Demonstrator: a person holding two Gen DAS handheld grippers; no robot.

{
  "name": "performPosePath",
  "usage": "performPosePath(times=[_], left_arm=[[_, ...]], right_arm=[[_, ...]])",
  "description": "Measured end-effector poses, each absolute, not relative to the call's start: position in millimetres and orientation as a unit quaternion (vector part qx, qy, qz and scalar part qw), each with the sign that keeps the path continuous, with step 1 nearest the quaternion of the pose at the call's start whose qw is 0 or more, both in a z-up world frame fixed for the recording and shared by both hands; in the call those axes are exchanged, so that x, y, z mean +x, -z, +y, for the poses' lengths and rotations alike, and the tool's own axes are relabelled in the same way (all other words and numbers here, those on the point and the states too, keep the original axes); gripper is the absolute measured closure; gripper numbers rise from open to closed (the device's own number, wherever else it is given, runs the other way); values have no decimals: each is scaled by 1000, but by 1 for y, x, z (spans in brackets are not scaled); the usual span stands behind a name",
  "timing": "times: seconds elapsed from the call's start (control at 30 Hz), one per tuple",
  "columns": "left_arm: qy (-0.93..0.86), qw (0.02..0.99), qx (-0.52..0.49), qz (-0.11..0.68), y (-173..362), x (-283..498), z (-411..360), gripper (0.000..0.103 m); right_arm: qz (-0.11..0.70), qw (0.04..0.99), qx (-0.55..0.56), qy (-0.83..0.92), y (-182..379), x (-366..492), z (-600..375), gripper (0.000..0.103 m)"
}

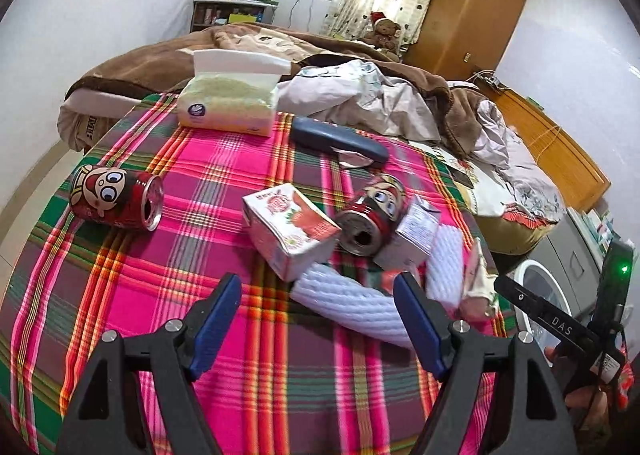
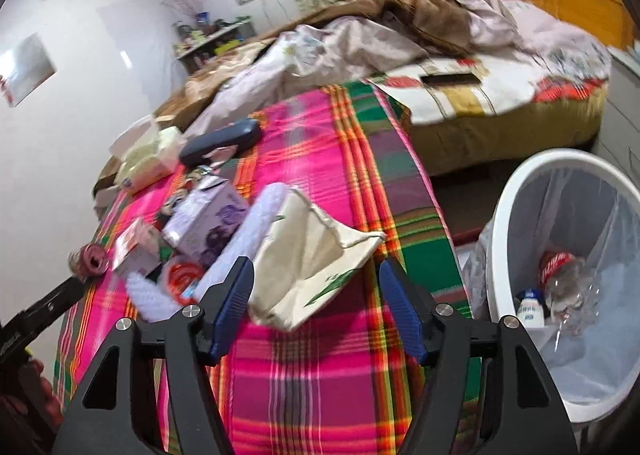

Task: Collect trash
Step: 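Move both tools back to the cloth toward the juice box and cloth bag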

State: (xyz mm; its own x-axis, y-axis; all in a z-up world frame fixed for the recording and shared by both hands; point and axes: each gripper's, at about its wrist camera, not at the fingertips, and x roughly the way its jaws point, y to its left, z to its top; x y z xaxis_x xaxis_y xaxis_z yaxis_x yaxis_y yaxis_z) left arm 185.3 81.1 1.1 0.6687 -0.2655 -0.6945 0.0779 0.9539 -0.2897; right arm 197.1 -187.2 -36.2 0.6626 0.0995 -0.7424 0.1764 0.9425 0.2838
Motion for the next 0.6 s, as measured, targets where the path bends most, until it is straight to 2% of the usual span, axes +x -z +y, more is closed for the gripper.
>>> performPosePath(times=[0.4,0.47,0.5,0.57,0.6], left_arm=[[86,895,-131,417,11,225,91,19],[89,891,-134,424,13,231,88,18],[91,889,-138,427,15,235,86,18],[91,888,-140,429,16,242,82,18],[93,887,-138,430,17,245,80,18]], right_arm=[[436,882,179,17,51,216,-176,37],[435,883,179,10,51,218,-174,46],[432,883,181,6,50,218,-173,55],[431,886,172,10,49,218,-171,66],[431,887,169,10,49,218,-171,68]])
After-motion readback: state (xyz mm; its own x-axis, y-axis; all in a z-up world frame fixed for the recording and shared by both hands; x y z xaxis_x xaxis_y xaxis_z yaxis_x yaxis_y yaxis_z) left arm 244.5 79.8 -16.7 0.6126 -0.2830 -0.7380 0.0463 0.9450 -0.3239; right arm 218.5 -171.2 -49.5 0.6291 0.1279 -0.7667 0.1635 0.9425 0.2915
